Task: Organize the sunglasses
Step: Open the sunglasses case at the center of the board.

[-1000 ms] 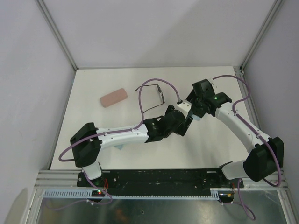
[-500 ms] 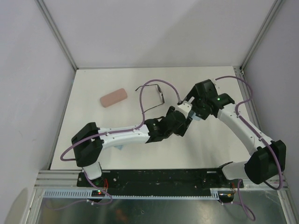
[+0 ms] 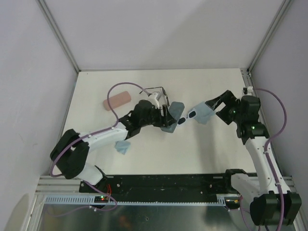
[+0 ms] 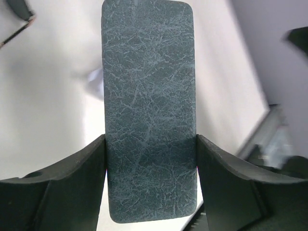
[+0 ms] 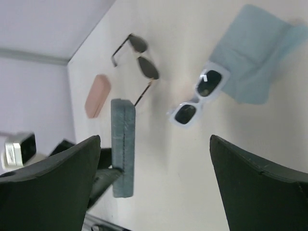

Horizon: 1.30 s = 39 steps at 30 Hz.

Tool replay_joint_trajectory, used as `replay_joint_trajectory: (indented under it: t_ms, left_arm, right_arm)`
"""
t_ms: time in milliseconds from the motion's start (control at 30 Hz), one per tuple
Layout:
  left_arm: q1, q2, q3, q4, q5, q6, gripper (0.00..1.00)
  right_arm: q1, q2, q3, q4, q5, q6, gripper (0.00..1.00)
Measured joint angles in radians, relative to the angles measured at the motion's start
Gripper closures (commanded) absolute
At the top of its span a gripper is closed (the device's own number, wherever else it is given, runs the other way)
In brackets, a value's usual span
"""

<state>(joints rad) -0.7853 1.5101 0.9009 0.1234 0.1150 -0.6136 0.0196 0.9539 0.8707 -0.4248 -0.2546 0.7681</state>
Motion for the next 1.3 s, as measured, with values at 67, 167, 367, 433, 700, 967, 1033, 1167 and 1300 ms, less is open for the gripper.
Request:
replay_joint_trajectory:
  t_ms: [67,167,367,433,700,967,1033,1167,1300]
  left_arm:
    - [0.037,-0.040,-0.032,0.077,0.098,-0.067,0.79]
    - [0.081,-0.084,-0.066,0.199,0.230,-0.176,0.78]
    - [0.109,-0.140,-0.071,0.412,0.410,-0.385,0.76]
    - [0.109,-0.153,-0.075,0.492,0.448,-0.451,0.76]
    - [0.107,-0.156,-0.093,0.756,0.551,-0.689,0.76]
    - [0.103,-0.156,-0.102,0.840,0.575,-0.763,0.76]
    - [0.100,-0.156,-0.103,0.845,0.577,-0.774,0.76]
    - [0.086,-0.154,-0.103,0.850,0.578,-0.777,0.76]
    - [0.076,-0.148,-0.104,0.858,0.578,-0.776,0.77]
  right_arm:
    - [-0.006,-0.044,-0.062,0.096,-0.090,-0.023,0.01]
    - [-0.008,-0.095,-0.145,0.240,-0.208,-0.021,0.01]
    - [0.021,-0.111,-0.245,0.619,-0.441,0.080,0.02]
    - [0.062,-0.105,-0.262,0.747,-0.488,0.124,0.02]
    - [0.240,-0.068,-0.277,1.136,-0.557,0.237,0.02]
    - [0.281,-0.011,-0.278,1.316,-0.559,0.304,0.02]
    - [0.286,-0.002,-0.278,1.331,-0.558,0.312,0.03]
    - [0.292,0.004,-0.279,1.343,-0.555,0.320,0.09]
    - [0.293,0.006,-0.280,1.345,-0.555,0.331,0.16]
